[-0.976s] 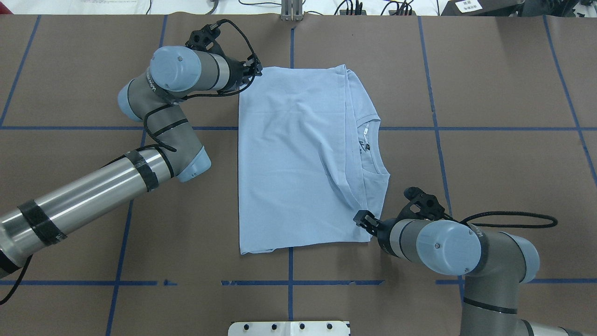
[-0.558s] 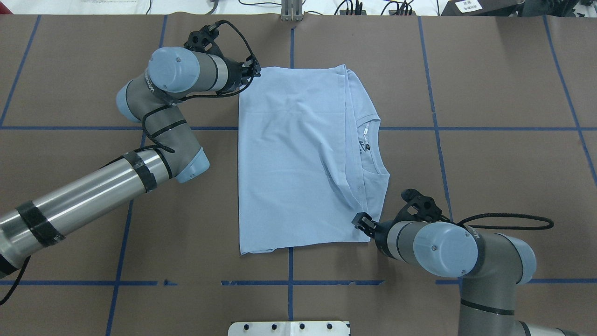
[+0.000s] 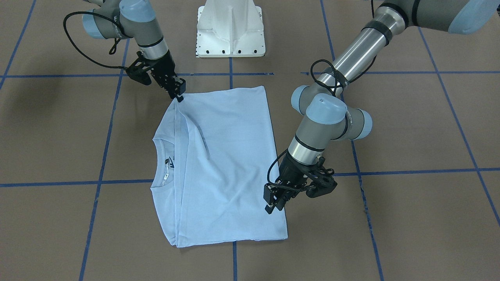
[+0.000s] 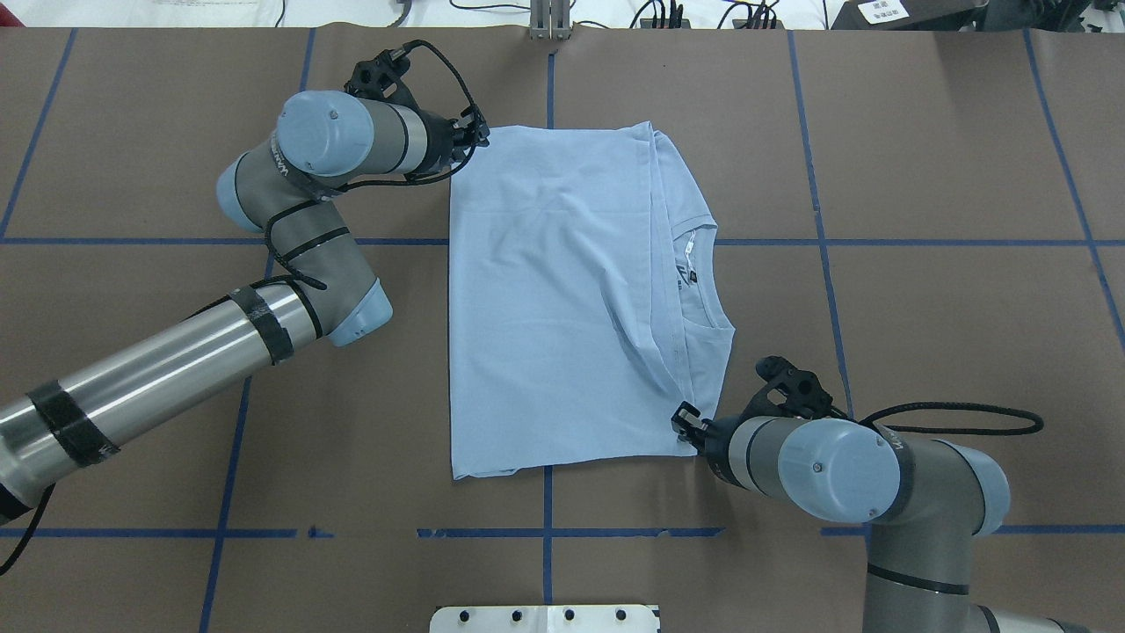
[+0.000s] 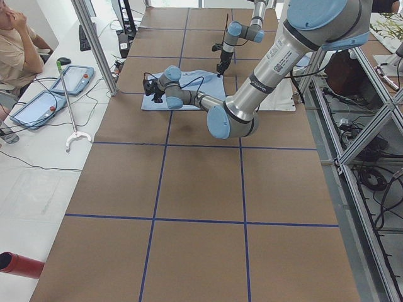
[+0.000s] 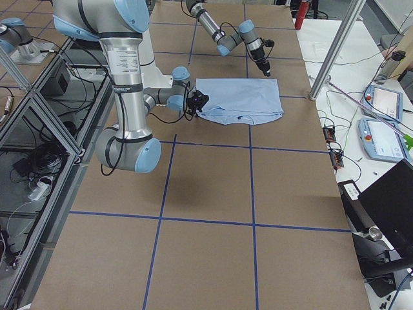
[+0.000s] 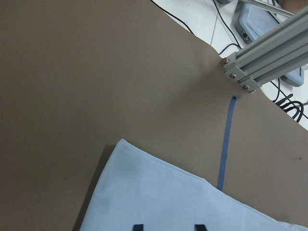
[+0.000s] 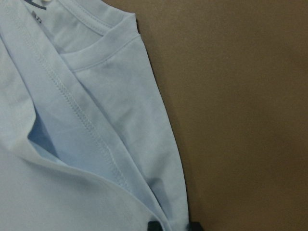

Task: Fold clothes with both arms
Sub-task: 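Pull the folded shirt's edges straight with the left and right grippers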

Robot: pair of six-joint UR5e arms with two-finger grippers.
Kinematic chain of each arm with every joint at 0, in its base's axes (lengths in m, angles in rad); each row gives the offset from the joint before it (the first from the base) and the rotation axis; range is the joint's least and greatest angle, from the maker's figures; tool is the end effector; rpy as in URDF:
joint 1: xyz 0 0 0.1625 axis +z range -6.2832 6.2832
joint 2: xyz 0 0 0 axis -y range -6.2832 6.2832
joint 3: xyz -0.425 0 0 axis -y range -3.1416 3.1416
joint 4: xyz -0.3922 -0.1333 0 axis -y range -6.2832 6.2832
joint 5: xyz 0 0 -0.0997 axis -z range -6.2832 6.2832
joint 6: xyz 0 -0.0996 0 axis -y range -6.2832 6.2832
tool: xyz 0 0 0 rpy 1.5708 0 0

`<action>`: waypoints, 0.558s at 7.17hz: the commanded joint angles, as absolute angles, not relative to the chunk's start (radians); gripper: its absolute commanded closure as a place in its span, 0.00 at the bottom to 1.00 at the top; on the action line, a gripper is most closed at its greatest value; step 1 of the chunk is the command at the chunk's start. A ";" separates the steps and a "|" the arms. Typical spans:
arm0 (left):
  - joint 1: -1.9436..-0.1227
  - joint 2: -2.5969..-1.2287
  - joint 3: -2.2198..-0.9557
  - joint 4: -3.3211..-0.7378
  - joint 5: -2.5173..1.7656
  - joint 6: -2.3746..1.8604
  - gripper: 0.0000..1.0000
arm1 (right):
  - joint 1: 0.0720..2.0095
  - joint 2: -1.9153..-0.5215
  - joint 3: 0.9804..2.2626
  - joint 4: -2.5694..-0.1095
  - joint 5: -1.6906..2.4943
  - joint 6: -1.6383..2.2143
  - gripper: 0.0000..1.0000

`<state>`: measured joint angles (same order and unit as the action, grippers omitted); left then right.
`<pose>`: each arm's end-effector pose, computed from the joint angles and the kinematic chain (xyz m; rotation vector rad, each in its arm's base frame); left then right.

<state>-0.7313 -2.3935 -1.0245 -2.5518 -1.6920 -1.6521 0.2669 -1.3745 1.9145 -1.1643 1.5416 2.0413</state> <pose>0.5246 -0.6336 0.2802 0.3075 1.2472 -0.6244 -0.5026 -0.2786 0.3550 -0.0709 -0.9655 0.6943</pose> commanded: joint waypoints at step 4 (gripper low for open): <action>-0.706 -2.280 -1.252 -2.459 -1.744 -1.740 0.54 | 0.278 -1.373 1.959 -1.178 1.543 2.042 1.00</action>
<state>-0.7228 -2.3412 -1.1428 -2.5025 -1.7222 -1.6788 0.2753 -1.3735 1.9329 -1.1676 1.5419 2.0415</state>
